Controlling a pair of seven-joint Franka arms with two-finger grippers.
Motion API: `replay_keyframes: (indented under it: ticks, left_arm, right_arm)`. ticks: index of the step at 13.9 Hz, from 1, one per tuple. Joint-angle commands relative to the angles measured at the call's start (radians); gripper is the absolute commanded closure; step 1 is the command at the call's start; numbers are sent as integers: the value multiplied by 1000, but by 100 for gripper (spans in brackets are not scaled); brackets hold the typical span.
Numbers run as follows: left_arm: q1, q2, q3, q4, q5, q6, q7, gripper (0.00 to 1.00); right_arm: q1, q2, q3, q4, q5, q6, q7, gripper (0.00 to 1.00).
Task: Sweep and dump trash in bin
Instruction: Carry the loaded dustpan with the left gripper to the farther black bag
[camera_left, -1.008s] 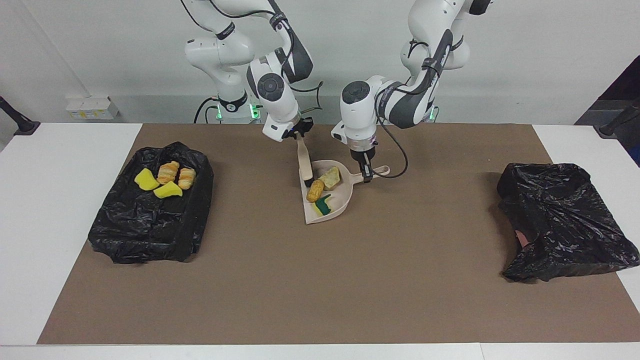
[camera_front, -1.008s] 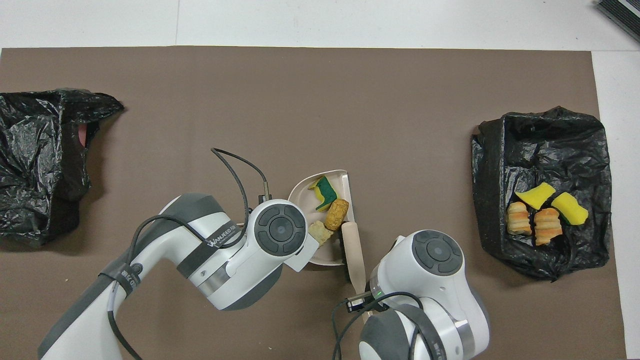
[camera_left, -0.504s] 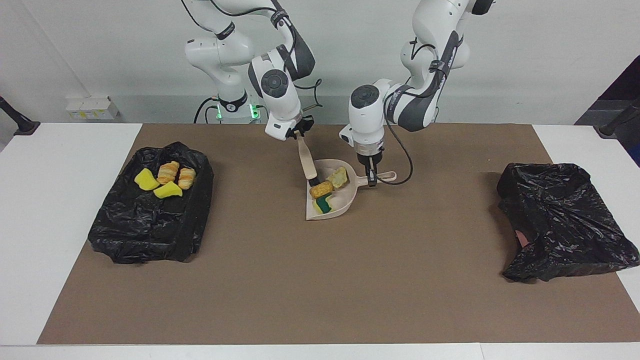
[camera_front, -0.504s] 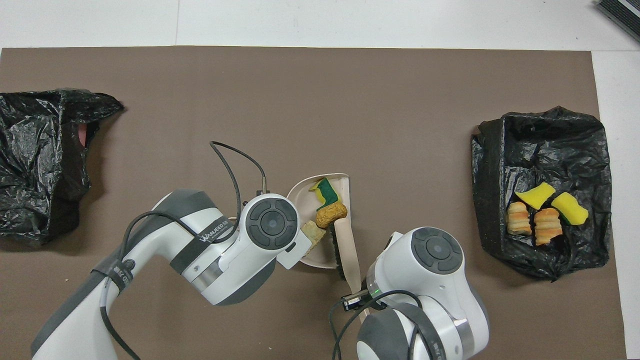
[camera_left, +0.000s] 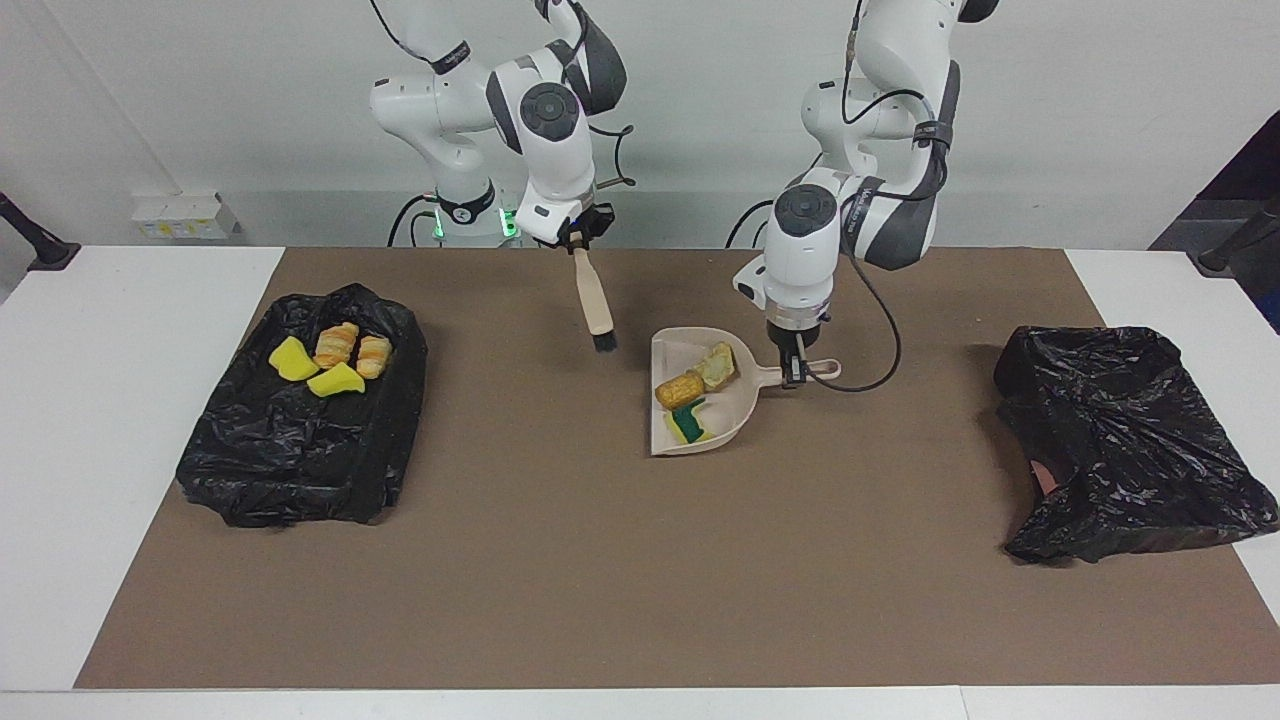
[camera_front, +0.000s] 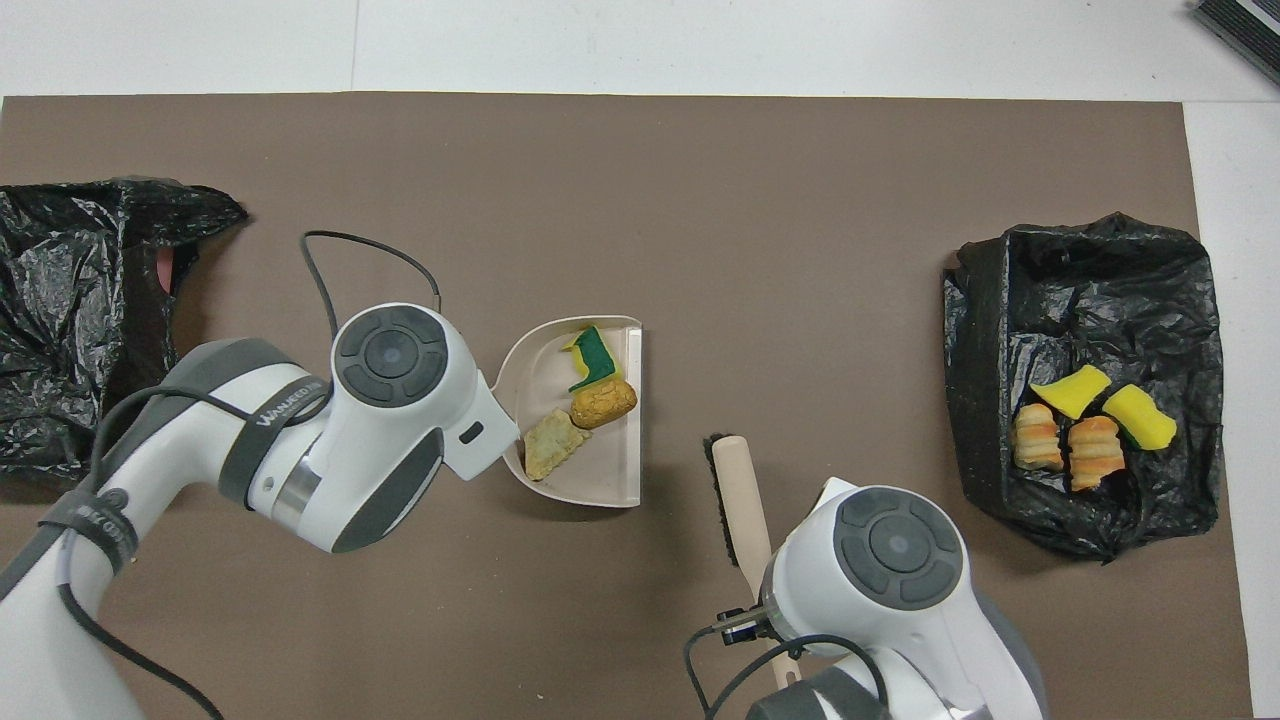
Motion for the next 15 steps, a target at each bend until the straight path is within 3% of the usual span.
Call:
replay_keyframes:
  ticks: [1, 3, 6, 8, 10, 12, 15]
  left_arm:
    - [-4, -81, 96, -15, -54, -6, 124, 100]
    - [-2, -100, 181, -13, -69, -9, 198, 100]
    - [-2, -115, 353, 2, -106, -8, 224, 100]
    - [-1, -114, 456, 33, -118, -8, 256, 100]
    - [1, -92, 575, 97, -217, -23, 417, 100]
    - [3, -43, 718, 196, -270, -70, 519, 100]
    - [12, 41, 835, 322, -253, -95, 633, 100]
  right_arm:
    - [-3, 12, 57, 73, 64, -30, 171, 100]
    - [-2, 63, 144, 122, 89, -23, 297, 100]
    - [-2, 180, 270, 157, 72, 83, 442, 100]
    - [9, 241, 304, 144, 31, 94, 448, 100]
    - [15, 265, 315, 114, -15, 144, 469, 100]
    - [20, 324, 315, 114, -29, 189, 488, 100]
    - [27, 371, 315, 113, -60, 218, 491, 100]
